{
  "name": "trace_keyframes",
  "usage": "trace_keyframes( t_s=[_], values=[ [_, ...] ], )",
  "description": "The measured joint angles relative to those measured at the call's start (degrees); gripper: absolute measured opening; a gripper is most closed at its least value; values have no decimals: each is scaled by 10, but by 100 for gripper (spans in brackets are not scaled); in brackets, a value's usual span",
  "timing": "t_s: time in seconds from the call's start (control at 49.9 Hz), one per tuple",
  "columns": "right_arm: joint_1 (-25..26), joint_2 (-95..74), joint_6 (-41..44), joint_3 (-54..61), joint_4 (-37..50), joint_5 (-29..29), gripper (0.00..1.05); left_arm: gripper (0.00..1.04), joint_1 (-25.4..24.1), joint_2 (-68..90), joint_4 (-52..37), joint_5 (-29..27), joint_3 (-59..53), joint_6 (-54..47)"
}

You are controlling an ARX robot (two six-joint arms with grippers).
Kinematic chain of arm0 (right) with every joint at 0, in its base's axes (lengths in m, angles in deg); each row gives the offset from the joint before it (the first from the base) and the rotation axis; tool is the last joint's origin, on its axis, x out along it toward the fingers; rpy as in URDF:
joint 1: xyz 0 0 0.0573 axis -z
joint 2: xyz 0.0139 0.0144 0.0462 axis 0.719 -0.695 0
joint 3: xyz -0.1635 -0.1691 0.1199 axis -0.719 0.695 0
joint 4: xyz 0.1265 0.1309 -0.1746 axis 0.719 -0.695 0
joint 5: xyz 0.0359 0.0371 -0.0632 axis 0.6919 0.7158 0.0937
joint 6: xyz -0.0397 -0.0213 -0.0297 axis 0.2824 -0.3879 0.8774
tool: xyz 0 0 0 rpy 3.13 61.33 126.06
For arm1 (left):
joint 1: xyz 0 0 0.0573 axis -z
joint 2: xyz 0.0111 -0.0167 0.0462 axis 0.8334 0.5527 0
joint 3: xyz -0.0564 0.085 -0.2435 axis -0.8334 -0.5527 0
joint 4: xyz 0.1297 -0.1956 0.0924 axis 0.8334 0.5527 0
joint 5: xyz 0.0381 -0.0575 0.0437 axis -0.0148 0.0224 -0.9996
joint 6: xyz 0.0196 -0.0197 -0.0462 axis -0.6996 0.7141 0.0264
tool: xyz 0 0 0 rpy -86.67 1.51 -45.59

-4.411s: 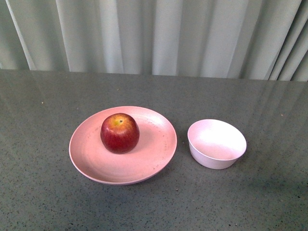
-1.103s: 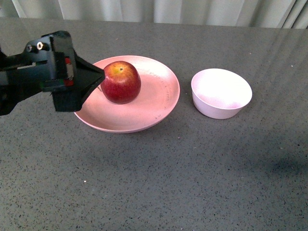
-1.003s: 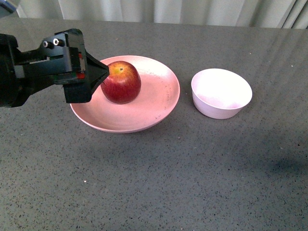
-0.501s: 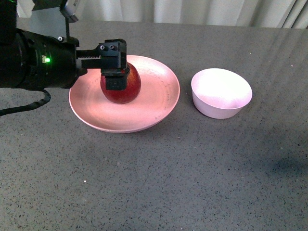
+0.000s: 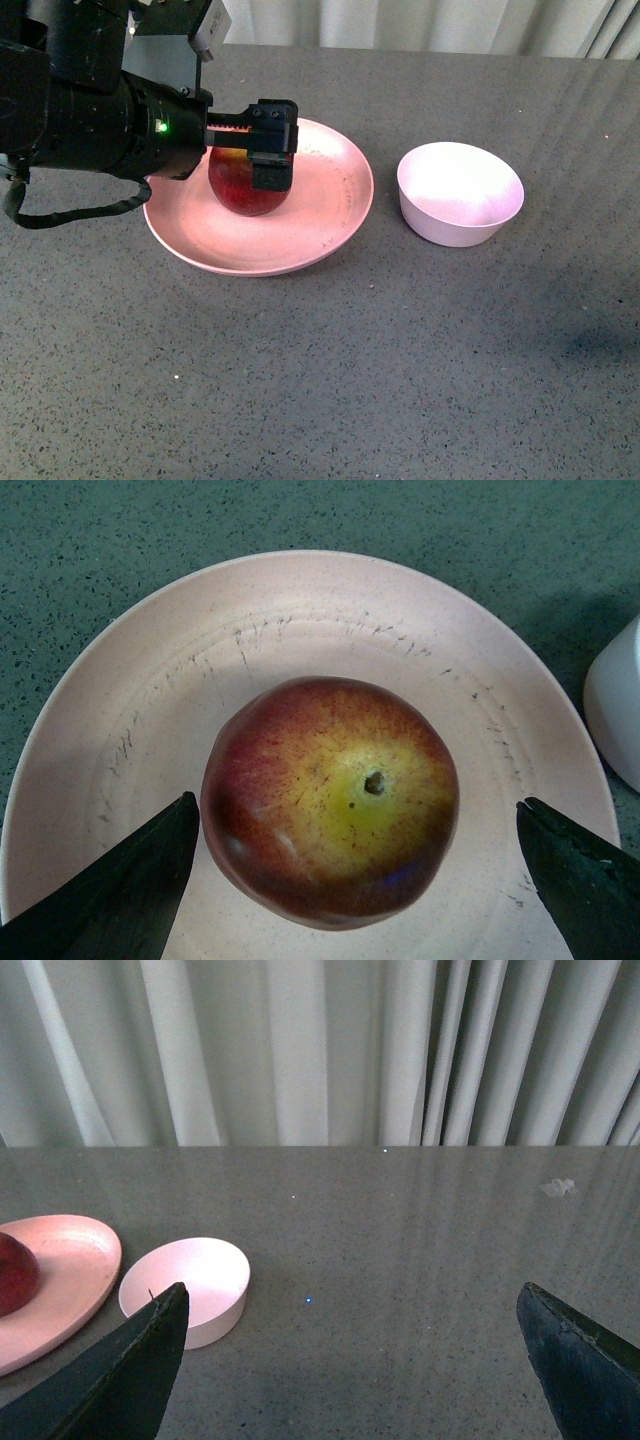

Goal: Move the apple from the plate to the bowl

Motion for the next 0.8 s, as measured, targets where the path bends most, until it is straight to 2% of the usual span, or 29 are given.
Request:
trace_keyframes(
  t_s=[0.301, 0.461, 0.682, 0.802],
  values=[
    [0, 0, 0, 0, 0, 0, 96, 96, 5, 39, 19, -23, 45, -8],
    [0, 0, 0, 0, 0, 0, 96, 77, 8, 41, 22, -30, 50, -9],
    [0, 0, 0, 0, 0, 0, 96, 74, 14, 23, 22, -24, 50, 4],
    [0, 0, 0, 0, 0, 0, 96, 73, 43, -14, 38, -23, 66, 12]
  ],
)
